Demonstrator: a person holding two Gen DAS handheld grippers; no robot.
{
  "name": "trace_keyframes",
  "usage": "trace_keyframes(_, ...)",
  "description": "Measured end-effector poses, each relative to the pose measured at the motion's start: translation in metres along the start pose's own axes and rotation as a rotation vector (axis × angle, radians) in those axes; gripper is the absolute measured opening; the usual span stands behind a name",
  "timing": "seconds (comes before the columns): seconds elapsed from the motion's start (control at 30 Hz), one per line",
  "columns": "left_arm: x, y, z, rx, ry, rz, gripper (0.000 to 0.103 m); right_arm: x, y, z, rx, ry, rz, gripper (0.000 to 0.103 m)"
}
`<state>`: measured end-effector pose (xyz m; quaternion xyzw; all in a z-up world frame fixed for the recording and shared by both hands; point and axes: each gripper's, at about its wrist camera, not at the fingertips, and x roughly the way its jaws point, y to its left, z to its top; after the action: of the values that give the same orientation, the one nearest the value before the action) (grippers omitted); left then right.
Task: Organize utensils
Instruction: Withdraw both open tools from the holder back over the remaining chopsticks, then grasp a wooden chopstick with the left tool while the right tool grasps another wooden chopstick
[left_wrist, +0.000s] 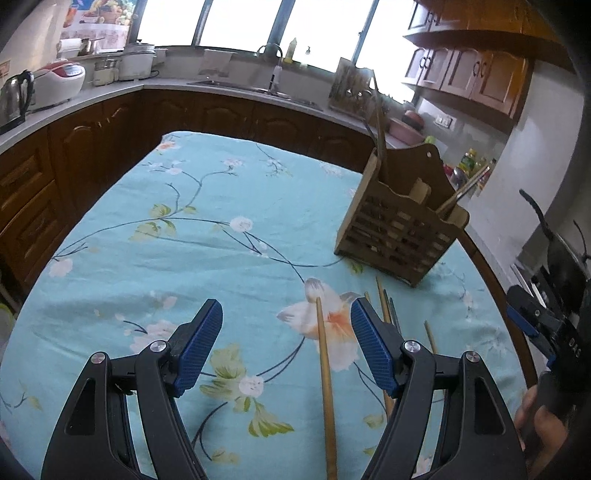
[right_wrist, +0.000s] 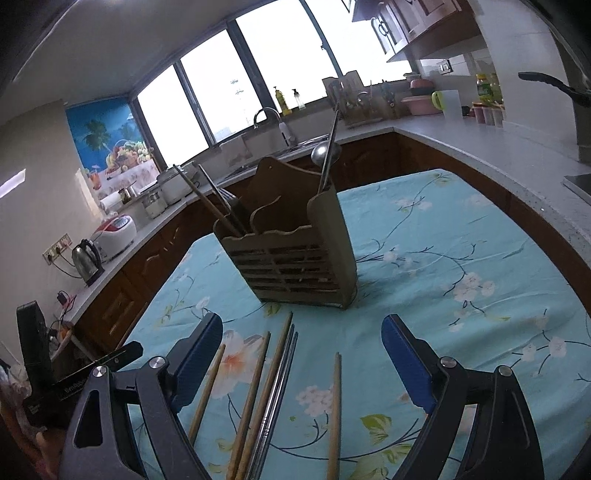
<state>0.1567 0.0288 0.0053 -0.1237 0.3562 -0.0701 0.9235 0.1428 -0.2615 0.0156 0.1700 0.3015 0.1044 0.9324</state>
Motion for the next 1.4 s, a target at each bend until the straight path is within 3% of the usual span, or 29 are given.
trace_keyframes(0.33,0.023,-0.012,-0.005,0.057,0.086,0.01,0.073,0.02,0.009,-0.001,-0.033,0.052,0.003,0.088)
trace_keyframes(0.4,0.029,-0.013,-0.006,0.064,0.105,0.011,0.073,0.028,0.011,-0.002,-0.04,0.07,0.005,0.082)
trace_keyframes(0.53,0.04,-0.017,-0.008,0.075,0.139,0.006,0.072,0.048,0.014,-0.003,-0.047,0.129,0.009,0.056)
trace_keyframes(0.73,0.059,-0.023,-0.009,0.103,0.198,-0.017,0.056,0.085,0.022,-0.004,-0.057,0.212,0.022,0.036)
trace_keyframes(1.07,0.089,-0.028,-0.01,0.117,0.268,-0.021,0.038,0.144,0.029,-0.002,-0.085,0.322,0.011,0.022)
trace_keyframes(1.23,0.1,-0.035,-0.009,0.152,0.268,0.009,0.024,0.164,0.027,-0.003,-0.102,0.373,-0.015,0.021)
trace_keyframes(1.4,0.106,-0.045,-0.009,0.197,0.258,0.033,0.007,0.168,0.035,-0.003,-0.176,0.367,-0.06,0.015)
